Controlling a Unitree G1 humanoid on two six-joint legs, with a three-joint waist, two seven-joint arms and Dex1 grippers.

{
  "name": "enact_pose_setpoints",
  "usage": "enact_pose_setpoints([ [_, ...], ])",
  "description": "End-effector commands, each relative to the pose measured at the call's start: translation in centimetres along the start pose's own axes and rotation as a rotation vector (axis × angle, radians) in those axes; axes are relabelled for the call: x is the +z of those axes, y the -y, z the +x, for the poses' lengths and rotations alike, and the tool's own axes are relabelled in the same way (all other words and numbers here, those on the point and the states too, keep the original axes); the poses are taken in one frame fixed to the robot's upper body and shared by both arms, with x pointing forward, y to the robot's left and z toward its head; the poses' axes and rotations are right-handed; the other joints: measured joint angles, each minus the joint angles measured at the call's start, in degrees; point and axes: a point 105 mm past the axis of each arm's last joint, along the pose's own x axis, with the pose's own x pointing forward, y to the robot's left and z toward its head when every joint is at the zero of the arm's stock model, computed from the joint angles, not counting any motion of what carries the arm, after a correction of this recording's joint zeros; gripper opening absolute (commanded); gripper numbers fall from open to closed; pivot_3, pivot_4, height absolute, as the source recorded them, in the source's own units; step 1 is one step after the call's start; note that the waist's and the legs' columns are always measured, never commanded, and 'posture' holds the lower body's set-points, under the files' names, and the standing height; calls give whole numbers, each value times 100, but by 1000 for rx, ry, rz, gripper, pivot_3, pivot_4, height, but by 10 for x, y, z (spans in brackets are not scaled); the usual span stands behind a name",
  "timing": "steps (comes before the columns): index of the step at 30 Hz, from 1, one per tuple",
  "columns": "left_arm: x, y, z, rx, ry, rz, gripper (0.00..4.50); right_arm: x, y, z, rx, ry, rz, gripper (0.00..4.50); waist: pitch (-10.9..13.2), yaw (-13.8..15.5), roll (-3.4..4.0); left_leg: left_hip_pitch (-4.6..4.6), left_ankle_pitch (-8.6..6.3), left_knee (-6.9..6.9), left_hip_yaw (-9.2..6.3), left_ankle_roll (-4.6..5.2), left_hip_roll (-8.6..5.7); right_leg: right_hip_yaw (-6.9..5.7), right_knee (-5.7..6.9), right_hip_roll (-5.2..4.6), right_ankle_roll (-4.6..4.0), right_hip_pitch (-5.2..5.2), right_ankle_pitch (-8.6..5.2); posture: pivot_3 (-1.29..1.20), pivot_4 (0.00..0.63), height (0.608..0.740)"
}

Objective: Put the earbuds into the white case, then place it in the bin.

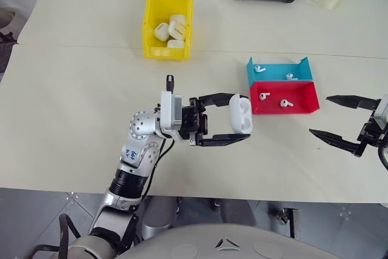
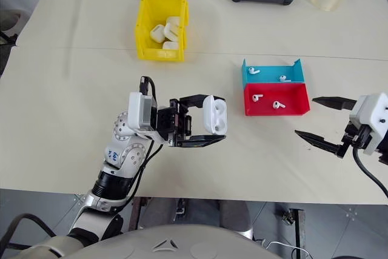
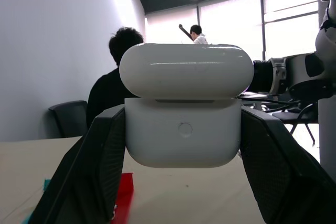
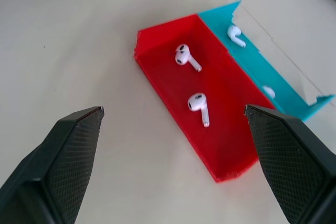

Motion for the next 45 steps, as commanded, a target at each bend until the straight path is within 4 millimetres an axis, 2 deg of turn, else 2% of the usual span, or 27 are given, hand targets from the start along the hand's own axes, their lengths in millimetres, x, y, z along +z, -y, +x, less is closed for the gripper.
enact_pose_setpoints([
  [1, 8, 4, 3, -20, 49, -2, 2812, 11, 0, 3, -3, 25, -30, 4500, 0, 9, 0, 0, 0, 0, 0, 0, 0, -1, 0, 0, 0, 0, 0, 0, 150, 740],
  [9, 7, 6, -2, -50, 60, -52, 2812, 18, -3, 6, 22, 42, -28, 4500, 0, 3, 0, 2, 0, 1, -6, 0, 0, -4, -5, 0, 0, 8, 0, 0, 150, 740],
  [15, 9, 4, -3, -52, 69, -66, 2812, 5, 4, 3, 36, -79, -13, 4500, 0, 1, 0, 3, 0, 1, -8, 0, -1, -6, -7, 0, 0, 11, 0, 0, 150, 740],
  [20, 7, 2, -8, -23, 52, -66, 2812, 22, 19, 28, 74, -180, -11, 4500, 0, -65, 4, 7, 0, 2, -7, 0, 3, -5, -9, 2, 0, 12, 0, 0, 150, 740],
  [23, 7, 2, -10, -8, 44, -62, 2812, 27, 21, 39, 126, -222, -8, 4500, 0, -60, 6, 5, 1, 0, -17, -2, 4, -12, -11, 2, -2, 11, -1, 0, 150, 740],
  [32, 9, 0, -10, 30, 53, -58, 2812, 28, 40, 78, 225, -459, -123, 4500, 2, -12, 9, -9, -1, 0, -25, -3, -2, -20, -27, -8, -1, 7, -1, 0, 150, 740],
  [38, 9, 3, -7, 39, 57, -58, 2812, 17, 44, 89, 219, -556, -113, 4500, 2, -10, 9, -13, -3, -1, -27, -3, -4, -23, -30, -10, -1, 6, -1, 0, 150, 740],
  [45, 10, 3, -7, 56, 50, -53, 2812, 5, 45, 89, 173, -594, -68, 4500, 2, -16, 9, -13, -3, -1, -27, -4, -4, -23, -29, -9, -1, 5, -1, 0, 150, 740],
])
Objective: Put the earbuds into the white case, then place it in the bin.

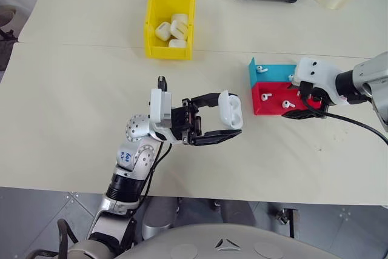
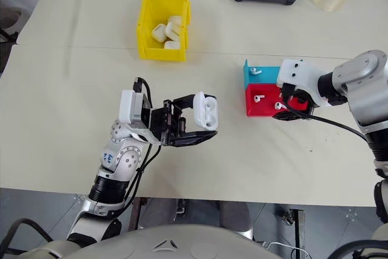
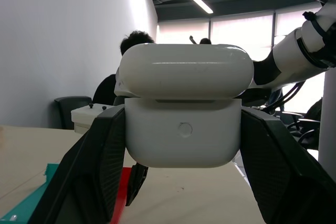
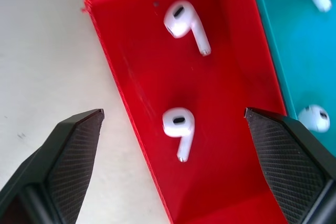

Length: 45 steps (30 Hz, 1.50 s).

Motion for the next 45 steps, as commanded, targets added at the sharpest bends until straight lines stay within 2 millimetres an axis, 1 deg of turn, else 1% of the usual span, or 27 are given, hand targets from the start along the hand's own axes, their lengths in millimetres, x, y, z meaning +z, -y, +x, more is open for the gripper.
enact_pose_setpoints([
  [1, 8, 5, 6, -20, 19, 34, 2812, -1, 6, -2, -50, -1, 14, 4500, 0, -1, 0, 0, 0, 0, 0, 0, 0, 0, 0, 0, 0, 0, 0, 0, 150, 740],
  [4, 9, 6, 8, -23, 23, 32, 2812, -4, 5, 0, -47, -8, 20, 3867, 0, -2, 0, 0, 0, 0, 0, 0, 0, 0, 0, 0, 0, 0, 0, 0, 150, 740],
  [8, 9, 7, 10, -39, 26, 18, 2812, -7, 4, 3, -42, -13, 26, 2547, 0, -2, 0, 0, 0, 0, 0, 0, 0, 0, 0, 0, 0, 0, 0, 0, 150, 740],
  [21, 10, 4, 11, -49, 21, 20, 2812, -7, 4, 9, -55, -6, 37, 2547, 0, -4, 0, 0, 0, 0, 0, 0, 0, 0, 0, 0, 0, 0, 0, 0, 150, 740],
  [26, 10, 5, 10, -56, 21, 6, 2812, -4, 8, 10, -71, 10, 51, 2547, 0, -14, 0, 1, 0, 0, 0, -1, 0, 0, 1, 1, 0, 1, 0, 0, 150, 740],
  [28, 10, 5, 10, -57, 21, 6, 2812, -3, 6, 11, -63, 11, 49, 2547, 0, -11, 0, 1, 1, 1, 0, -2, 1, 0, 1, 1, 0, 1, 0, 0, 150, 740],
  [29, 10, 5, 10, -56, 20, 7, 2812, -3, 5, 12, -59, 12, 48, 2178, 0, -11, 0, 1, 1, 1, 0, -2, 0, 0, 1, 1, 0, 1, 0, 0, 150, 740],
  [30, 10, 5, 10, -56, 19, 7, 2812, -3, 3, 13, -54, 13, 47, 1977, 0, -12, 0, 1, 1, 1, 0, -2, 0, 0, 1, 1, 0, 1, 0, 0, 150, 740],
  [32, 11, 5, 10, -54, 19, 12, 2812, -2, 2, 15, -48, 16, 47, 1355, 0, -11, 0, 1, 1, 1, 0, -2, 0, 0, 1, 1, 0, 1, 0, 0, 150, 740],
  [40, 11, 3, 6, -37, 32, 39, 2812, -3, -2, 15, -30, 12, 52, 1355, 0, -10, 0, 1, 1, 1, 0, -2, 0, 0, 1, 1, 0, 1, 0, 0, 150, 740],
  [43, 11, 6, 2, -72, 38, -15, 2812, -1, -1, 14, -31, 34, 57, 1355, 0, -10, 0, 1, 1, 1, 0, -2, 0, 0, 1, 1, 0, 1, 0, 0, 150, 740],
  [45, 12, 7, 0, -94, 52, -53, 2812, 4, -1, 10, -28, 84, 77, 1355, 0, -10, 0, 1, 1, 1, 0, -2, 0, 0, 1, 1, 0, 1, 0, 0, 150, 740],
])
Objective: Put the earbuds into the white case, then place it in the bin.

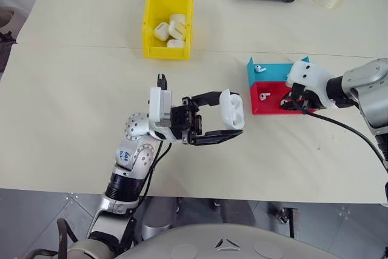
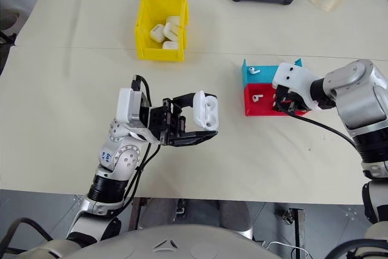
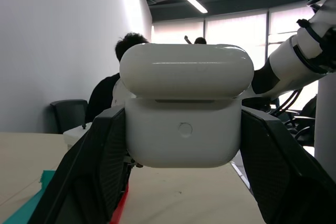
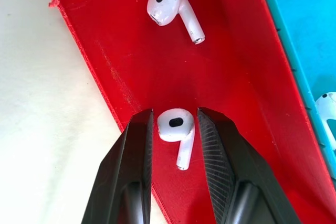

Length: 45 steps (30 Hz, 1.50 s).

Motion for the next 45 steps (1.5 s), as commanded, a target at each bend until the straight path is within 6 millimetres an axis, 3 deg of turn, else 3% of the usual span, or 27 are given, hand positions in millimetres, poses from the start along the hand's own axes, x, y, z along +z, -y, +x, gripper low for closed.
enact_pose_setpoints([
  [1, 7, 4, -2, -48, 41, -41, 2812, 10, -2, -9, 7, 94, 28, 1355, 0, 0, 0, -1, 0, 0, 0, 0, 0, 0, 0, 0, 0, 0, 0, 0, 150, 740],
  [9, 7, -2, -6, -66, 42, 10, 2812, -8, -10, -13, -9, 98, 98, 1355, 1, 16, -1, -2, 0, -1, -3, 1, -2, -3, -4, -2, 0, 2, 0, 0, 150, 740],
  [21, 7, -2, -6, -62, 42, 22, 2812, 15, 2, -21, -34, 156, -64, 1355, 1, -30, 0, -1, 0, -4, -1, 0, 0, -2, -3, -1, 0, 0, 0, 0, 150, 740],
  [32, 5, 0, -4, -58, 52, 16, 2812, 15, 0, -33, 62, 107, -205, 1355, 1, -5, 0, -1, 0, -5, -1, 0, -2, -2, -6, -2, 0, 0, 0, 0, 150, 740],
  [35, 5, 0, -3, -56, 53, 16, 2812, 16, -6, -35, 117, 106, -233, 1952, 1, -11, 1, -1, 0, -6, -1, 0, -1, -2, -6, -1, 0, 0, 0, 0, 150, 740],
  [39, 5, 0, -3, -55, 55, 16, 2812, 10, -4, -30, 108, 60, -279, 3226, 1, -10, 1, -1, 0, -6, -1, 0, -1, -2, -6, -2, 0, 0, 0, 0, 150, 740],
  [45, 5, 1, -3, -68, 52, 10, 2812, 4, 1, -25, 96, 17, -337, 3226, 1, -11, 1, -1, 0, -5, -1, 0, -1, -2, -6, -2, 0, 0, 0, 0, 150, 740],
])
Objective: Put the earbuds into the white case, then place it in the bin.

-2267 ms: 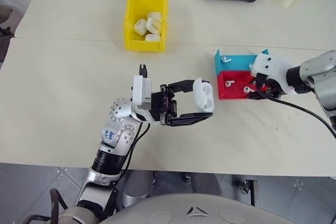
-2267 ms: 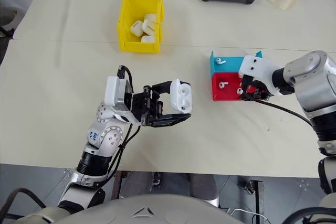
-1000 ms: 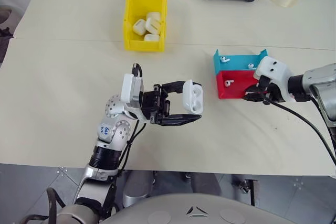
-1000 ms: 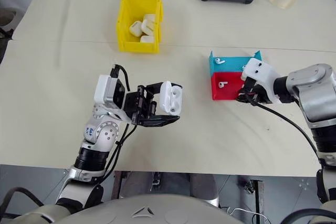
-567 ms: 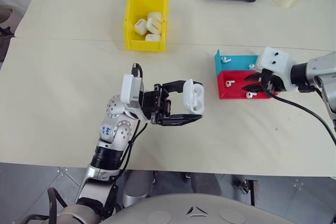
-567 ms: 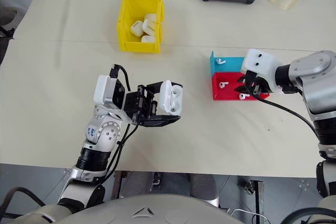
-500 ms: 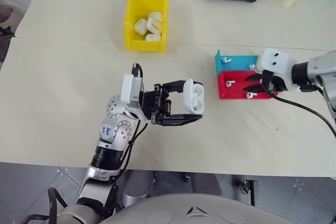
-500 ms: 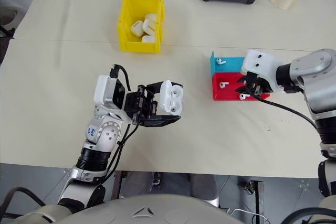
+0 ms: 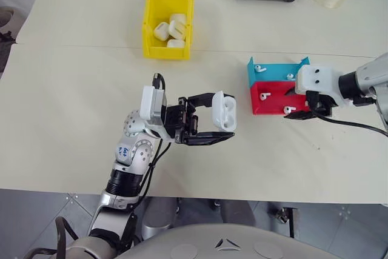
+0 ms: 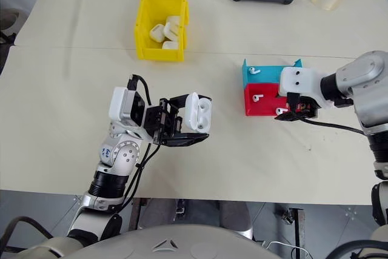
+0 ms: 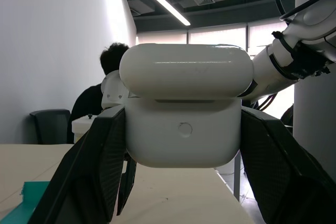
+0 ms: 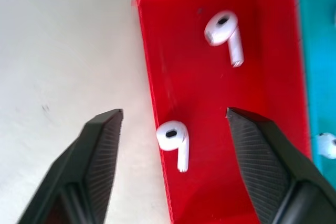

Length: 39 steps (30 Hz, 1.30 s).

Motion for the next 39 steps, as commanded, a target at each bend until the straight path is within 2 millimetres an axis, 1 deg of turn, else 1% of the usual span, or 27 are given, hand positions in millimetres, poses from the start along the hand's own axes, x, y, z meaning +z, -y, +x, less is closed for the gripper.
enact_pose_setpoints([
  [1, 3, 5, 4, -31, 10, 18, 2812, 1, 8, -7, -30, -27, -65, 3226, 0, -1, 0, 0, 0, 0, 0, 0, 0, 0, 0, 0, 0, 0, 0, 0, 150, 740],
  [16, 3, 5, 5, -40, 3, 14, 2812, -5, 6, 3, -14, -42, -113, 3226, 0, -2, 0, 0, 0, 0, 0, 0, 0, -1, 0, 0, 0, 0, 0, 0, 150, 740],
  [19, 3, 4, 5, -39, 2, 16, 2812, -9, 4, 5, -7, -55, -117, 2626, 0, -1, 0, 0, 0, 0, 0, 0, 0, -1, 0, 0, 0, 0, 0, 0, 150, 740],
  [23, 4, 4, 5, -37, 5, 17, 2812, -15, 3, 5, -4, -71, -128, 1396, 0, 2, 0, 0, 0, 1, 0, 0, 0, 0, 0, 0, 0, 0, 0, 0, 150, 740],
  [39, 5, 3, 4, -39, -4, 19, 2812, -10, 5, 12, -11, -47, -130, 1396, 0, -11, 0, 2, 1, 1, 0, -1, 0, -1, 1, 0, 0, 1, 0, 0, 150, 740],
])
